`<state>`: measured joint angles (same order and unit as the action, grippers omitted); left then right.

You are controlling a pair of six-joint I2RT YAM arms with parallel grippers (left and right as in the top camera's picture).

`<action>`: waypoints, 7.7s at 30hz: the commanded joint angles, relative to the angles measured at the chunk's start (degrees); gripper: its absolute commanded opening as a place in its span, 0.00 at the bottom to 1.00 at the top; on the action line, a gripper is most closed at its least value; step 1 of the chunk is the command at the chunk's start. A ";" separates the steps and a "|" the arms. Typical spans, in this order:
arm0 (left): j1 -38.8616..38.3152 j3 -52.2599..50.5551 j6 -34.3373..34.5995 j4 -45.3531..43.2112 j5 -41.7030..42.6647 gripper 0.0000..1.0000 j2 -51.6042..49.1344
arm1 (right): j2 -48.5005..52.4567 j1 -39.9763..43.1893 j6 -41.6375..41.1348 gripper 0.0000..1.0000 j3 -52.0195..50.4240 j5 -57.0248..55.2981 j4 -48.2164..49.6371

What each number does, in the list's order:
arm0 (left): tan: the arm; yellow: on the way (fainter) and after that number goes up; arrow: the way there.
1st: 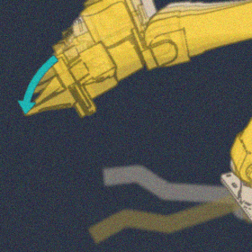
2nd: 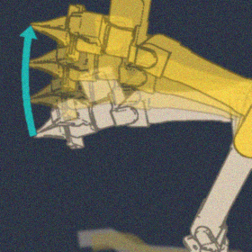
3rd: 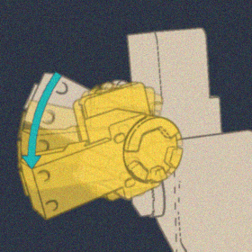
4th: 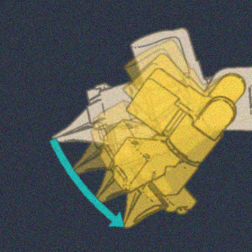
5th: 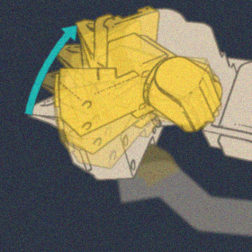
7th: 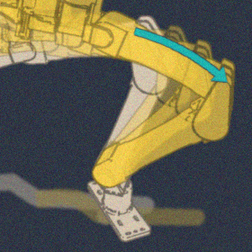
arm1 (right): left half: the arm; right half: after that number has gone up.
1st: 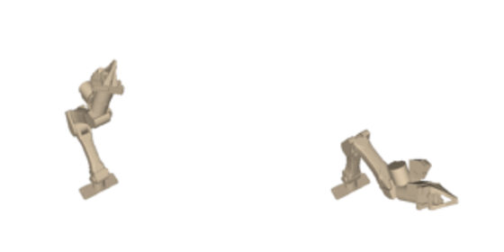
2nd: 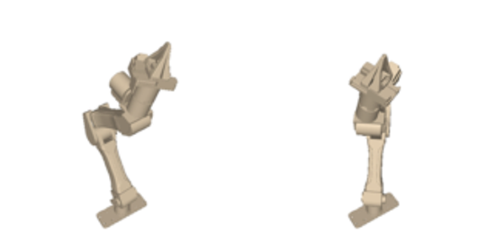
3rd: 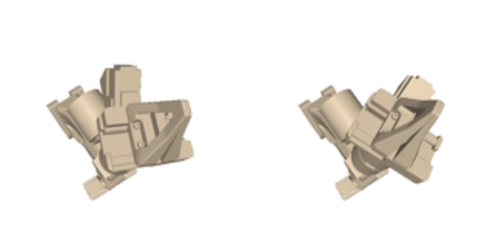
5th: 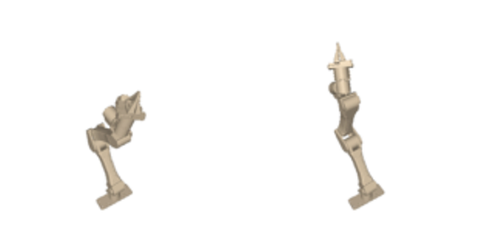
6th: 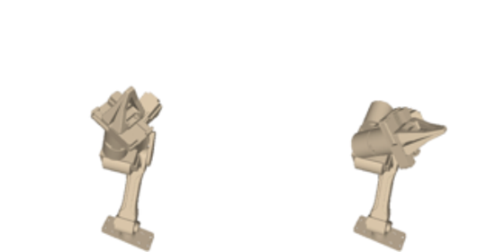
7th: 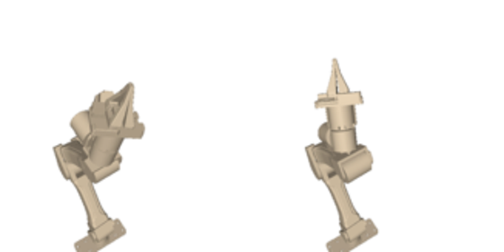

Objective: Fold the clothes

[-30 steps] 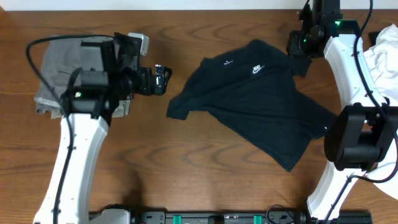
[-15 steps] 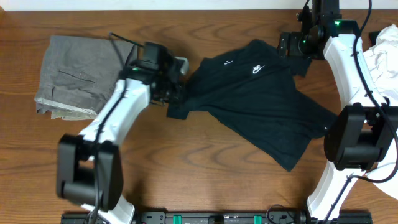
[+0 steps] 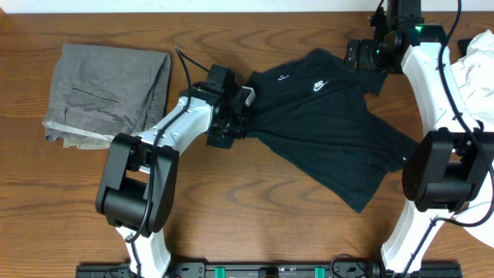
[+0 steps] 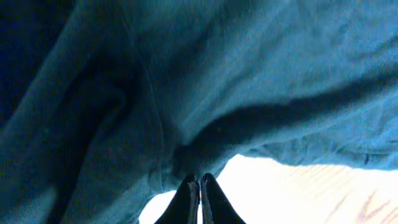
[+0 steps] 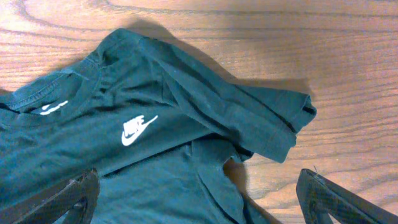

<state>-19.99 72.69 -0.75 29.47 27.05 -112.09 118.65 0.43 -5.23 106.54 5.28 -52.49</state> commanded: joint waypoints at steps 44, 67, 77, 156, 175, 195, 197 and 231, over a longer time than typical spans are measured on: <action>-0.02 0.72 0.37 2.69 -5.73 0.06 9.49 | 11.54 1.77 -6.75 0.03 -0.48 -1.40 11.50; -0.02 0.68 0.44 7.61 -10.01 0.07 9.49 | 15.08 7.72 18.45 0.37 -0.42 -1.09 10.27; -0.02 0.68 0.50 7.63 -9.99 0.07 9.49 | 14.84 9.14 24.00 0.40 -0.24 2.47 8.17; -0.02 0.68 0.68 8.07 -9.97 0.22 9.49 | 14.10 8.92 28.85 0.01 7.41 5.66 7.74; -0.02 0.68 0.87 8.04 -9.99 0.22 9.49 | 18.82 6.56 28.85 0.01 7.74 5.68 27.10; -0.02 0.74 0.85 -8.44 -9.97 0.20 9.55 | 21.11 6.21 20.48 0.99 7.82 5.46 41.42; -0.04 0.74 0.87 -13.03 -9.73 0.06 9.49 | 17.44 6.21 17.18 0.99 7.82 5.46 38.53; -1.31 3.32 2.58 -49.00 -9.46 0.06 -12.11 | 5.86 6.47 14.03 0.99 7.80 5.64 12.17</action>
<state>-21.21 74.87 1.54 -18.74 20.53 -123.46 123.92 6.98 9.45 114.59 10.70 -40.25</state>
